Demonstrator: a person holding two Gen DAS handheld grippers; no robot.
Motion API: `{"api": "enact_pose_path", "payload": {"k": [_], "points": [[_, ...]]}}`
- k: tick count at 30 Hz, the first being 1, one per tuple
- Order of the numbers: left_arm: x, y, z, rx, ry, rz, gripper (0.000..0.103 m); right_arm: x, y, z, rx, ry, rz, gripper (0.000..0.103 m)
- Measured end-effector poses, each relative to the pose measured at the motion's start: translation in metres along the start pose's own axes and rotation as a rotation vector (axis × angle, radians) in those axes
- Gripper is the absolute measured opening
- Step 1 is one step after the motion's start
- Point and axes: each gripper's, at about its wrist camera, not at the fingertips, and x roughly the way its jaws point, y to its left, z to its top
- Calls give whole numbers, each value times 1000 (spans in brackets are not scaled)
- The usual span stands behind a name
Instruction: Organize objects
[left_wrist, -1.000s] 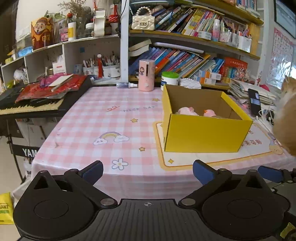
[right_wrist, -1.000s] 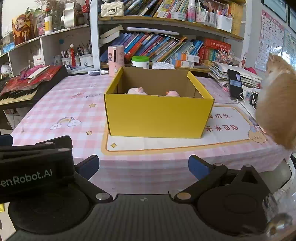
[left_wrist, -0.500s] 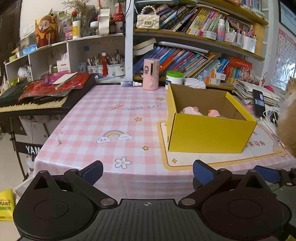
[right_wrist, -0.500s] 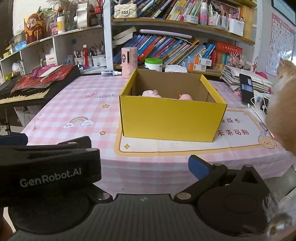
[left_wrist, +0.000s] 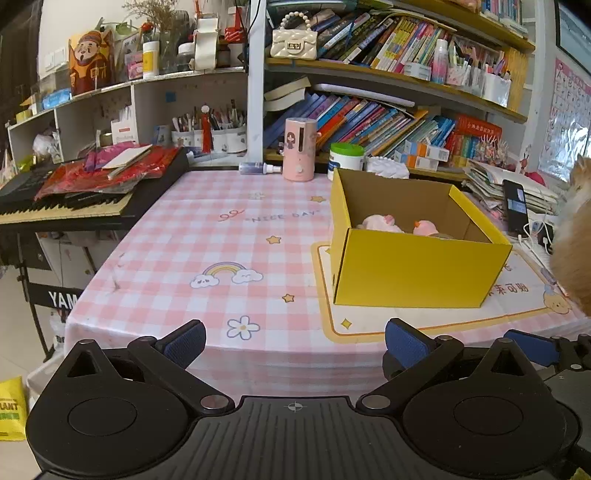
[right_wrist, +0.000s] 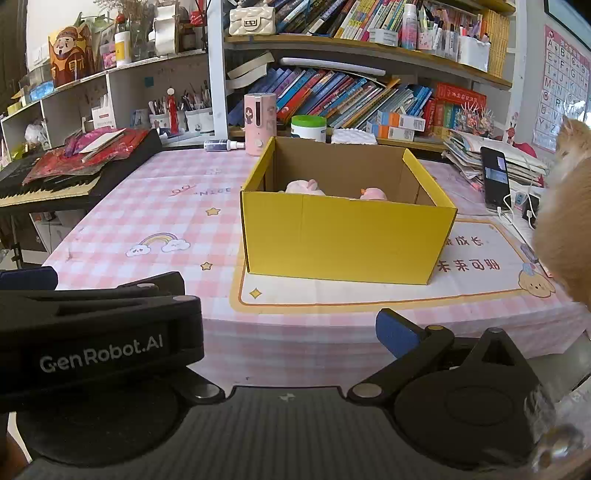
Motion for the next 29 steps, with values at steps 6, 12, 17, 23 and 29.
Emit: {"api": "enact_pose_path", "payload": {"k": [6, 12, 17, 23, 29], "points": [[2, 0, 0, -4, 4, -10, 103, 1, 0, 2, 0, 0, 0, 103], [5, 0, 0, -3, 13, -9, 103, 2, -1, 3, -1, 6, -4, 103], [7, 1, 0, -3, 18, -8, 103, 5, -1, 2, -6, 14, -8, 103], [9, 2, -1, 3, 30, -3, 103, 8, 0, 2, -15, 23, -13, 103], [11, 4, -1, -3, 40, -1, 103, 10, 0, 1, -20, 32, -8, 103]]}}
